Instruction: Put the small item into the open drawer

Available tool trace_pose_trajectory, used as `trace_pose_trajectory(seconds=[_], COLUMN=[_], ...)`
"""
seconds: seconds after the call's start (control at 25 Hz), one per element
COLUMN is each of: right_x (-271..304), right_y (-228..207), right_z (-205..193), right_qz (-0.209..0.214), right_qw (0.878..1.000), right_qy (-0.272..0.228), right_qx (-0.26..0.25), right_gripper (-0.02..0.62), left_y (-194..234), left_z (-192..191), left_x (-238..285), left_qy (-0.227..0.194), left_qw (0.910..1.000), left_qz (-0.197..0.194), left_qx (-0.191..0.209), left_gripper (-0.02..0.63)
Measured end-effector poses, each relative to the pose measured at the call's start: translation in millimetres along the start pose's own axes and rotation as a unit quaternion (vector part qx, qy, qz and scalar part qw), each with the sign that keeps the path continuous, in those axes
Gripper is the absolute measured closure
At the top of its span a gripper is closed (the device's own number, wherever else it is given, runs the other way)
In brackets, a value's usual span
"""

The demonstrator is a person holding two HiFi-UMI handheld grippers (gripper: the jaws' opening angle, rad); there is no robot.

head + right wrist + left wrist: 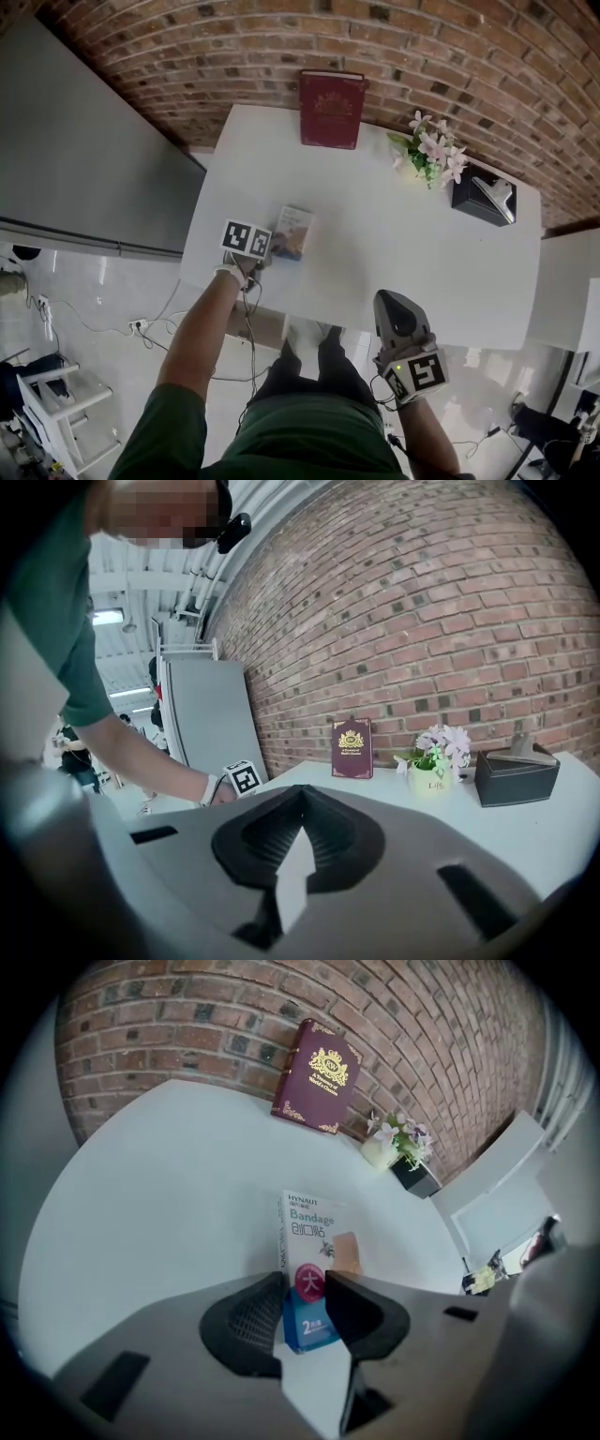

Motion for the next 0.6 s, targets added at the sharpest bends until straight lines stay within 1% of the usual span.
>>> trace_pose_trajectory(seconds=[0.08, 0.16, 0.24, 0.28, 0.44, 0.6], right_x=[-3, -3, -4, -3, 1, 8], right_y=[-2, -2, -3, -4, -5, -3], right_z=[-3, -3, -5, -5, -2, -3], right_qz=[0.004, 0.005, 0.010, 0.013, 0.027, 0.044], right_qw=[1.000, 1.000, 1.000, 1.000, 0.999, 0.998], right_qy=[0.001, 0.004, 0.007, 0.006, 0.001, 0.003], right_qx=[0.004, 0.019, 0.022, 0.020, 0.023, 0.032], right_gripper=[0.592, 0.592, 0.592, 0.592, 0.592, 0.592], left_y=[-1, -4, -9, -11, -19, -24], left_z=[-1, -2, -4, -5, -11, -9], left_x=[-1, -2, -6, -8, -17, -28], left_qy=[0.005, 0.008, 0.001, -0.005, -0.026, -0.054], left_qw=[1.0000, 1.0000, 1.0000, 0.9999, 0.9996, 0.9985], left_qz=[0.001, -0.002, -0.006, -0.006, -0.007, -0.006], left_qx=[-0.002, -0.002, -0.004, -0.007, -0.007, -0.002], left_gripper=[0.489, 0.511, 0.529, 0.568, 0.574, 0.581])
Point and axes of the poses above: the fingertips, and each gripper's own axes: x forward along the fingers, y to its left, z out of its top, the point moved 7 cm from there along -x, backward along the fingers, and after that the axes turned 12 degrees about -y, right-handed, at the moved point
